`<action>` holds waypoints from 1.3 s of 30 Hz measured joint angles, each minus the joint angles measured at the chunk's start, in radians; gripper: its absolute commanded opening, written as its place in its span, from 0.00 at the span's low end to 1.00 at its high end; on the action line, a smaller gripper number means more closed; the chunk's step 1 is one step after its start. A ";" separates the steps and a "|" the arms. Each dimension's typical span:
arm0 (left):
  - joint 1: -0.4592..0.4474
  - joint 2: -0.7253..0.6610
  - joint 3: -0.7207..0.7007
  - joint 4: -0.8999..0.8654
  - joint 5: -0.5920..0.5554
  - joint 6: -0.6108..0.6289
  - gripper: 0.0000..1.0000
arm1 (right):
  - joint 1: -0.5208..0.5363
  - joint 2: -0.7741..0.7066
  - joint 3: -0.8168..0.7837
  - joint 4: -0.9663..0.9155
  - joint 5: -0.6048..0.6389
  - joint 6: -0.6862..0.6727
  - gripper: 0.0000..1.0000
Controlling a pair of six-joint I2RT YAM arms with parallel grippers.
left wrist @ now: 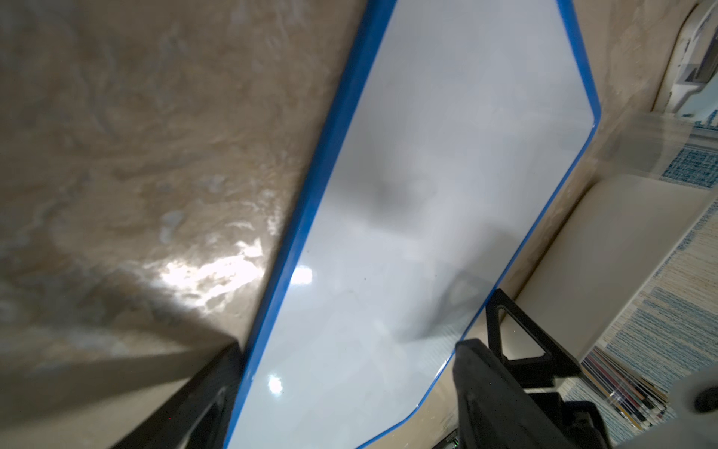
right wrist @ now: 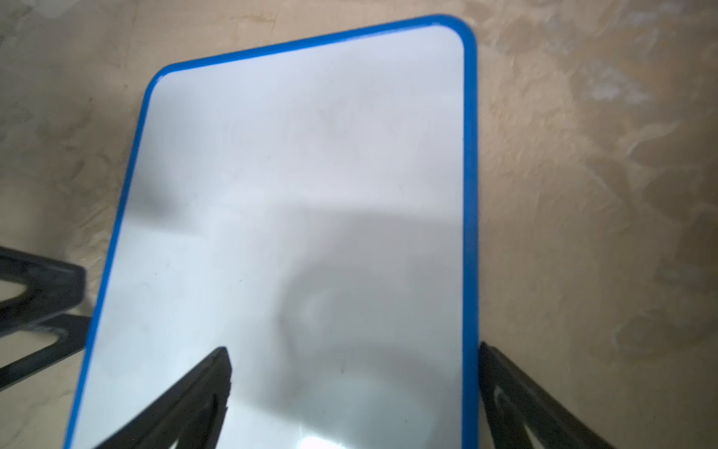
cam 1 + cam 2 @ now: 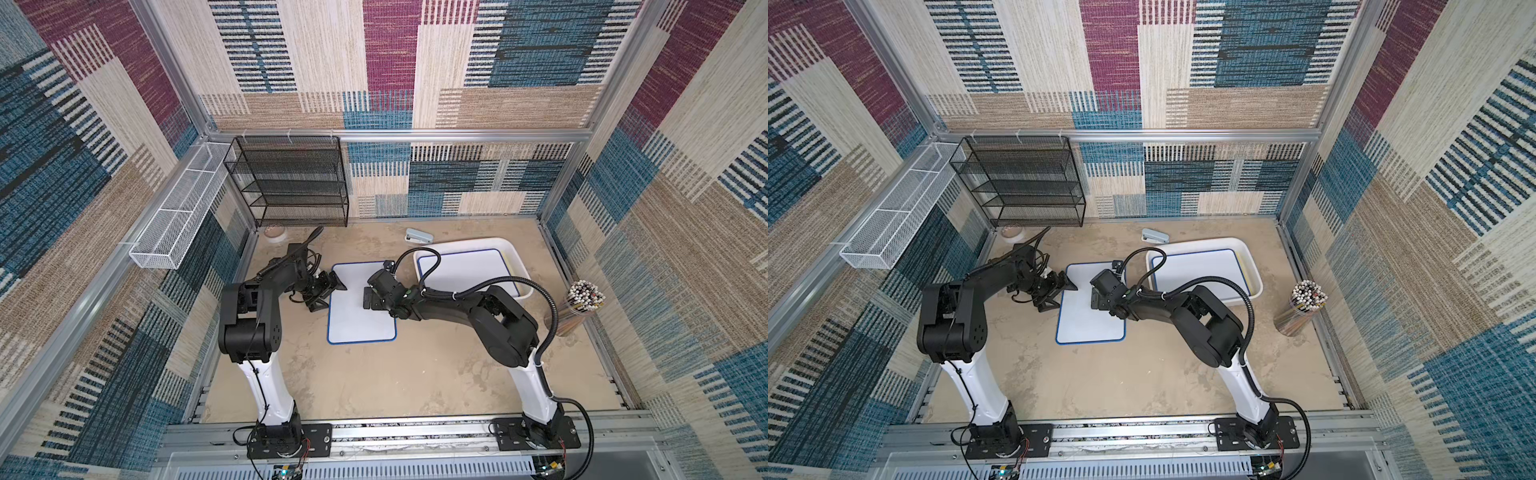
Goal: Put the whiteboard into the storage box
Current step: Pick up the whiteboard at the center of the board.
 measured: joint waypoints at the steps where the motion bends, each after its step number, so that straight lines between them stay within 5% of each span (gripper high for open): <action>1: 0.000 0.000 0.000 0.003 0.003 -0.001 0.88 | -0.017 -0.017 -0.017 0.006 -0.052 0.028 1.00; 9: 0.000 0.002 -0.001 0.009 0.012 -0.006 0.87 | -0.115 -0.048 -0.055 0.057 -0.291 0.252 1.00; 23: 0.003 0.006 0.000 0.019 0.030 -0.007 0.86 | -0.159 -0.089 -0.158 0.165 -0.450 0.565 1.00; 29: 0.004 0.025 -0.001 0.064 0.109 -0.008 0.85 | -0.162 -0.129 -0.196 0.220 -0.490 0.608 0.99; 39: 0.016 0.031 -0.003 0.070 0.148 -0.008 0.84 | -0.151 -0.173 -0.290 0.415 -0.491 0.540 0.82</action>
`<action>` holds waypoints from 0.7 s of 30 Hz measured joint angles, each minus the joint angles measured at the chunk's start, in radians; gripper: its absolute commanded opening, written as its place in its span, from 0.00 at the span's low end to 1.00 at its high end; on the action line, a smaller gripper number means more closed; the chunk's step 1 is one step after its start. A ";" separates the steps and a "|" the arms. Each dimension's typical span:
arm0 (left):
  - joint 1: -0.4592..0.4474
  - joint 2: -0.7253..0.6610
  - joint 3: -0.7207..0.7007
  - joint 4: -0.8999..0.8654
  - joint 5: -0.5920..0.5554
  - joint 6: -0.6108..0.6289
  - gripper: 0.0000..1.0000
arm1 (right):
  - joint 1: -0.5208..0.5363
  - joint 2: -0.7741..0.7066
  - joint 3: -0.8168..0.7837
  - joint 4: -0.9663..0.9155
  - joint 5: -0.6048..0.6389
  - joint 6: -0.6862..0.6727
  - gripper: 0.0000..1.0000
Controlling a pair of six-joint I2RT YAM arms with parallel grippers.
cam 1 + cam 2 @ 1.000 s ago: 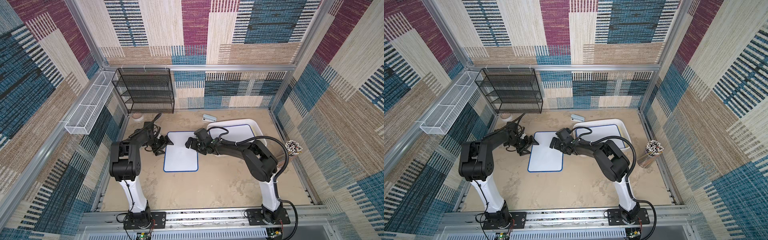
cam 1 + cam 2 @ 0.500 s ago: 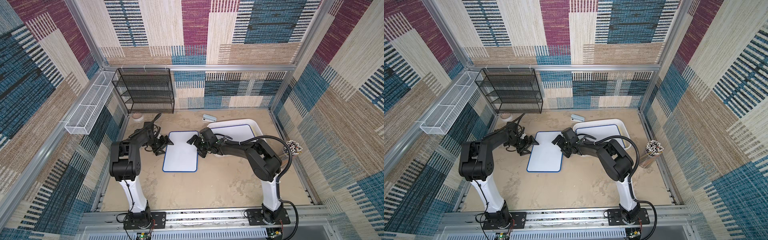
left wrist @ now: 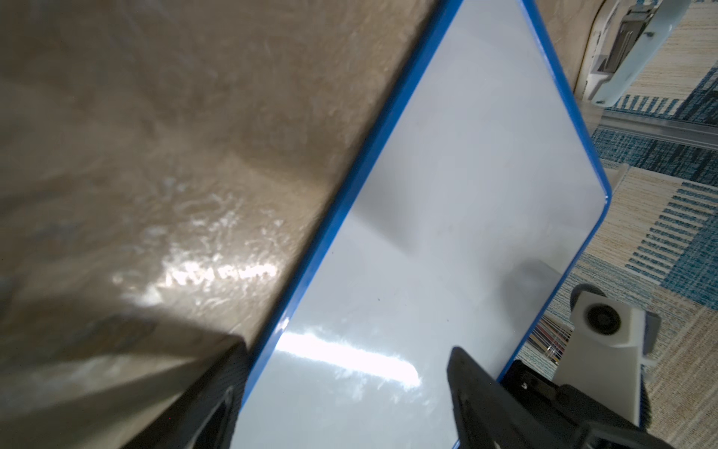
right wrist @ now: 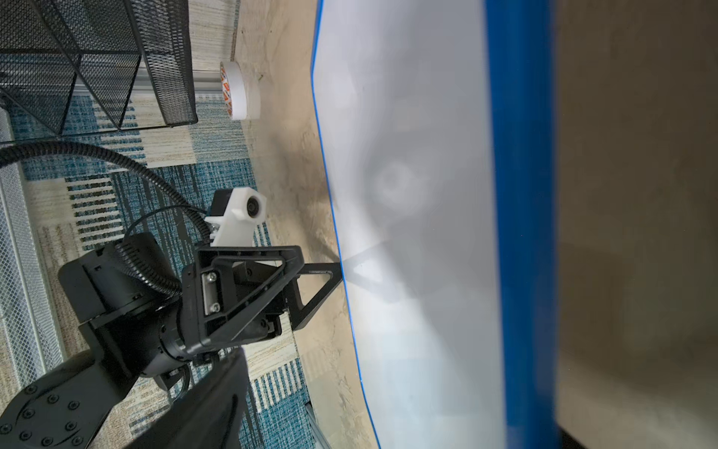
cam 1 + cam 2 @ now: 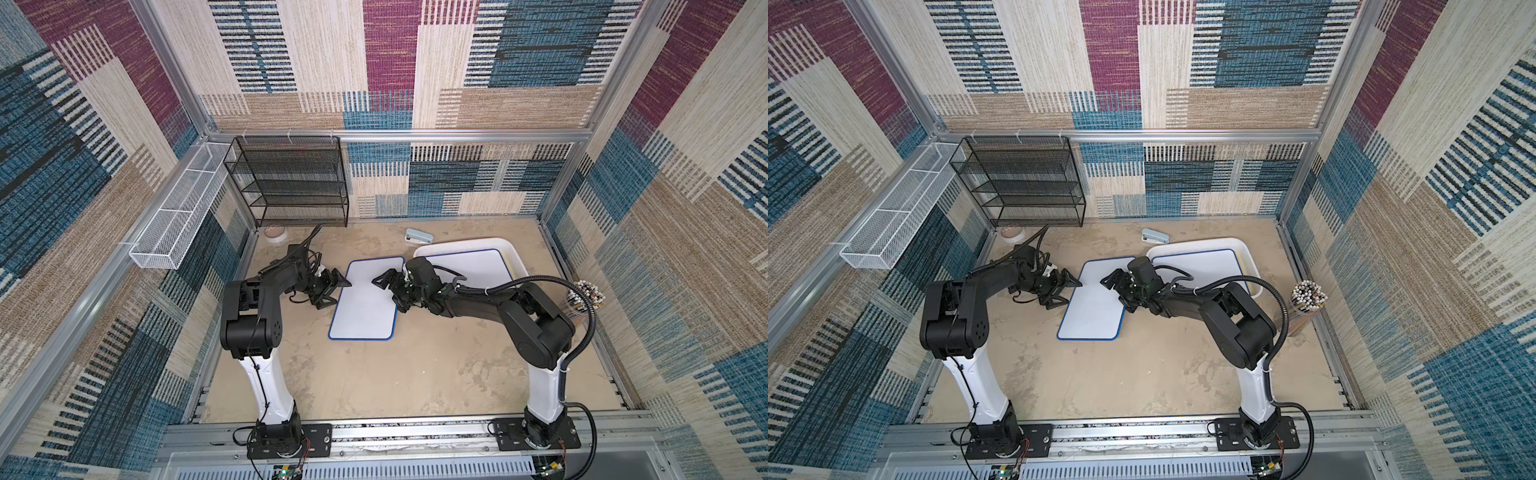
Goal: Put the whiteboard into the storage box
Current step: Pick up the whiteboard at the center of the board.
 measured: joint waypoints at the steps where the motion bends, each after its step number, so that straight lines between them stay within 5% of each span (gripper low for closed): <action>1: 0.001 0.000 -0.001 0.001 0.003 0.000 0.84 | 0.002 -0.008 -0.010 0.015 0.001 -0.008 0.79; 6: 0.006 0.000 -0.004 0.004 0.011 -0.001 0.84 | 0.005 -0.055 -0.050 0.068 0.025 -0.033 0.61; 21: 0.007 -0.016 -0.014 0.016 0.010 -0.003 0.83 | 0.030 -0.105 -0.135 0.120 0.084 -0.100 0.33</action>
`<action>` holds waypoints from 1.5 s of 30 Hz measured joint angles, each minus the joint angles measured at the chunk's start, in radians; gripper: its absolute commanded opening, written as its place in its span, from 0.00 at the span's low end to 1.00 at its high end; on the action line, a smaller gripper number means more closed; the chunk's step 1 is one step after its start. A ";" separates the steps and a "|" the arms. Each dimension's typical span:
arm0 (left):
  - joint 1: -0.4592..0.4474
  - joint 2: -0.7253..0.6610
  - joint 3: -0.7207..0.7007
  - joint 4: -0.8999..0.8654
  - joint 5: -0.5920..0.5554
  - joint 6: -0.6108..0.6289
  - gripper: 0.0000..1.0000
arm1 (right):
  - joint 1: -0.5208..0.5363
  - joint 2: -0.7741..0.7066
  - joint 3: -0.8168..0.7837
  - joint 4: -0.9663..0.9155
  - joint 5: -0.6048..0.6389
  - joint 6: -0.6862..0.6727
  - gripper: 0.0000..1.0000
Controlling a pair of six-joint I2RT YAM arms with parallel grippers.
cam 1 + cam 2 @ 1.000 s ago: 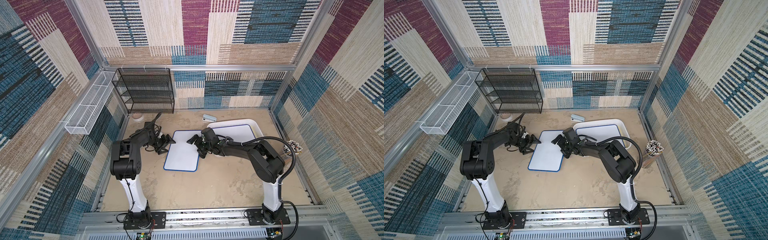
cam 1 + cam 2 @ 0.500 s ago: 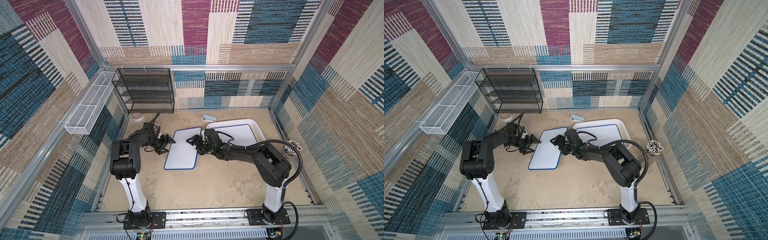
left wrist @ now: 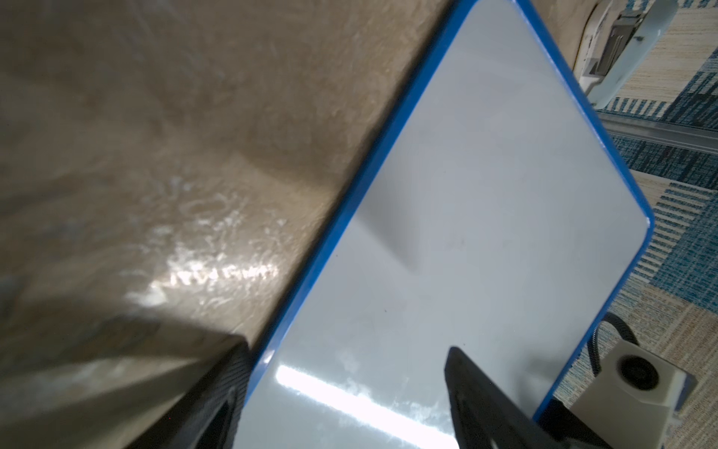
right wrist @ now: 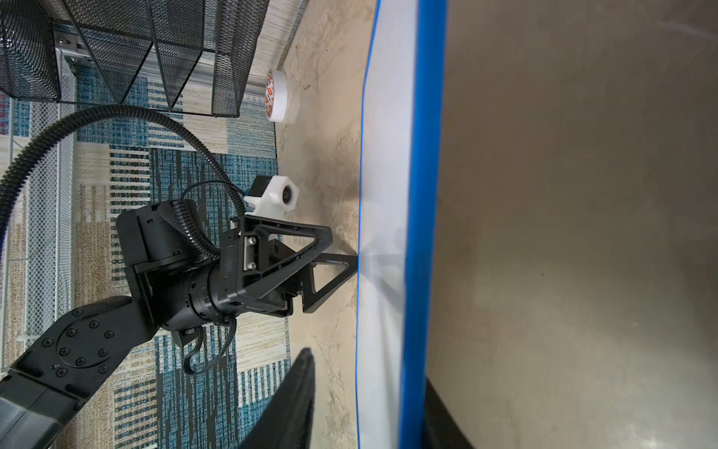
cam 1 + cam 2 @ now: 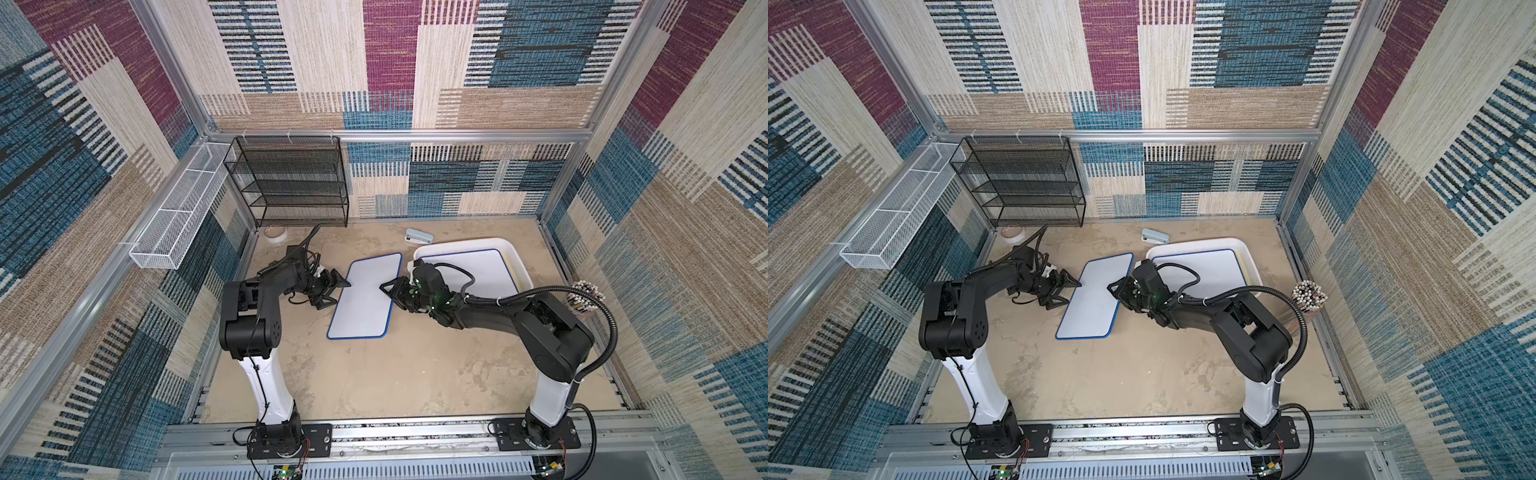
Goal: Put the whiteboard into the storage box
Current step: Pick up the whiteboard at the center of the board, then place the whiteboard in the storage box.
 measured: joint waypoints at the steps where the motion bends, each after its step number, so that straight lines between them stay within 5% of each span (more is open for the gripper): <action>1: 0.000 -0.001 -0.002 0.002 0.000 0.000 0.83 | 0.002 0.005 -0.001 0.004 0.000 -0.004 0.30; 13: 0.007 -0.047 -0.004 -0.046 -0.072 0.000 0.84 | 0.005 -0.010 -0.008 0.011 0.010 -0.038 0.08; 27: 0.013 -0.305 -0.057 -0.009 -0.142 0.018 0.85 | 0.014 -0.097 0.013 -0.115 0.070 -0.051 0.03; 37: -0.011 -0.514 -0.151 0.135 -0.170 0.040 0.86 | 0.001 -0.259 0.057 -0.261 0.252 0.066 0.01; 45: -0.126 -0.568 -0.169 0.179 -0.243 0.083 0.86 | -0.019 -0.436 0.025 -0.388 0.488 0.245 0.01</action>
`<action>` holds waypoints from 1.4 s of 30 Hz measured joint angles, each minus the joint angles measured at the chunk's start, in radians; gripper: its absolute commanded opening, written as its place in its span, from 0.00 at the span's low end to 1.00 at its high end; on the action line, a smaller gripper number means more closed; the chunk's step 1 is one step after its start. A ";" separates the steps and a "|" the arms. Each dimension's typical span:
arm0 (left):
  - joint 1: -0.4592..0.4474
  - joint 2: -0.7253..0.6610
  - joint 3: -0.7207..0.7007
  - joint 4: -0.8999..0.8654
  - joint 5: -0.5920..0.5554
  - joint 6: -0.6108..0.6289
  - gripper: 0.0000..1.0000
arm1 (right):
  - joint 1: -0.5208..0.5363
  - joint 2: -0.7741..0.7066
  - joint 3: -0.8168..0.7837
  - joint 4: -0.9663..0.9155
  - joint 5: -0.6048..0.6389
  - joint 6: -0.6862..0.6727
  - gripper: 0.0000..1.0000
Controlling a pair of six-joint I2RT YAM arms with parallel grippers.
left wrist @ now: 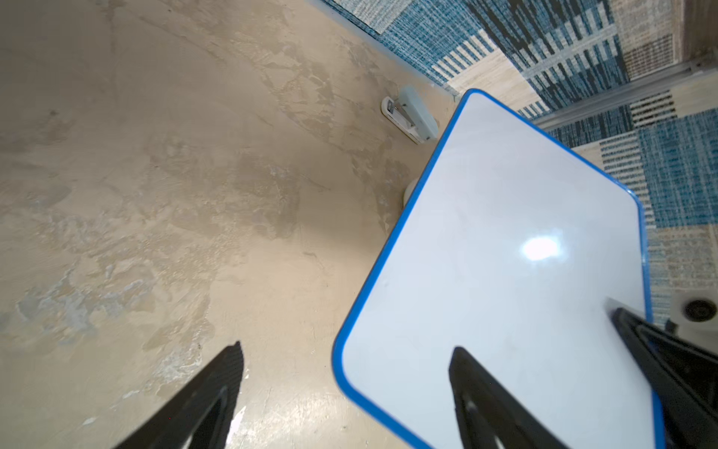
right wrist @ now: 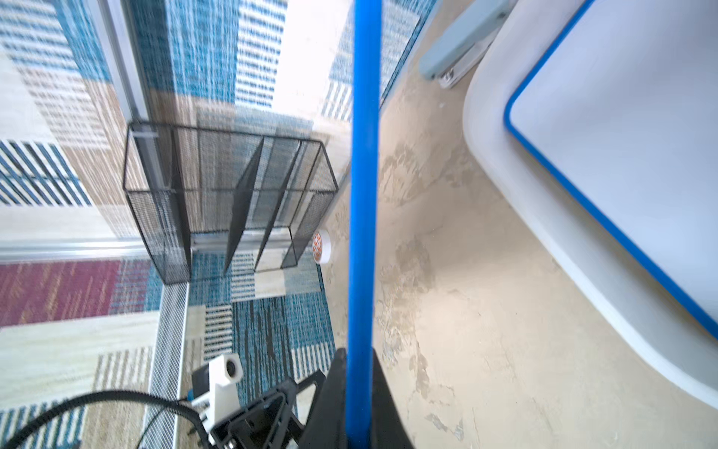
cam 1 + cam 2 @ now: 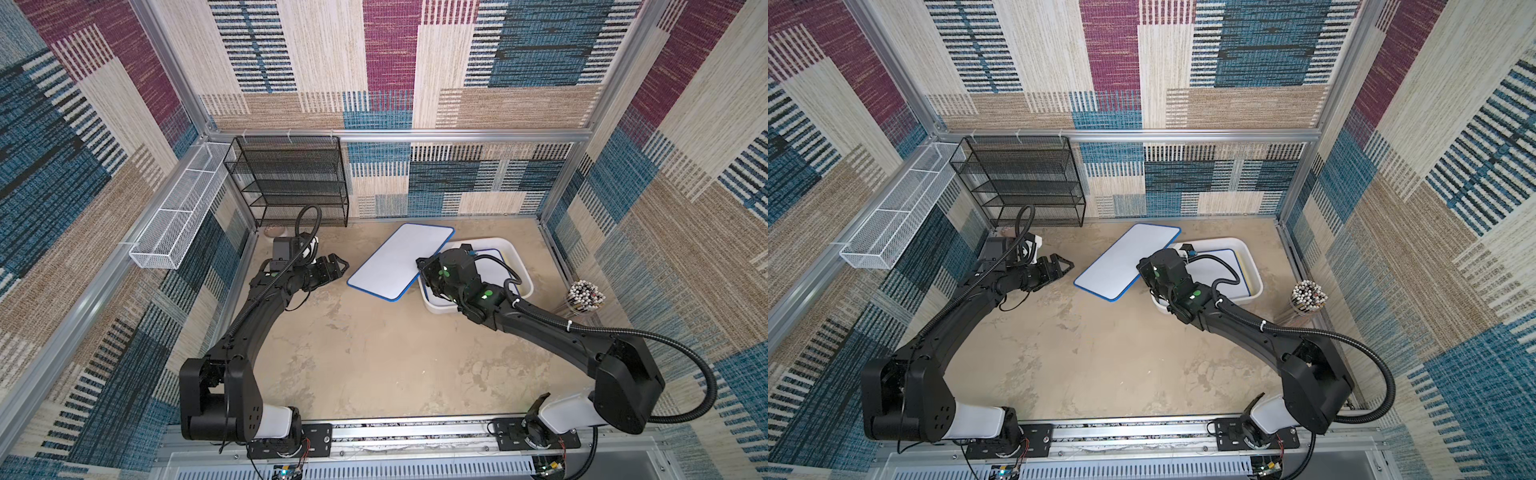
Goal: Put the whiteboard into the storage box
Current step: Place the whiteboard in the storage box.
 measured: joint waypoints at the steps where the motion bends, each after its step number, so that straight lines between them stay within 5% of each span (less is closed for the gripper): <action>1: -0.018 -0.002 0.000 0.002 -0.003 0.007 0.86 | -0.002 -0.015 0.002 -0.018 0.026 0.020 0.01; 13: -0.289 -0.023 0.000 0.006 -0.180 0.092 0.86 | -0.120 -0.108 0.000 -0.245 0.224 0.253 0.01; 20: -0.385 -0.033 0.000 -0.002 -0.229 0.115 0.86 | -0.208 -0.107 -0.053 -0.278 0.238 0.303 0.01; 32: -0.410 -0.007 0.013 -0.020 -0.231 0.128 0.85 | -0.314 -0.091 -0.191 -0.184 0.209 0.262 0.02; 42: -0.410 -0.003 0.018 -0.025 -0.232 0.129 0.85 | -0.318 -0.034 -0.264 -0.039 0.161 0.216 0.23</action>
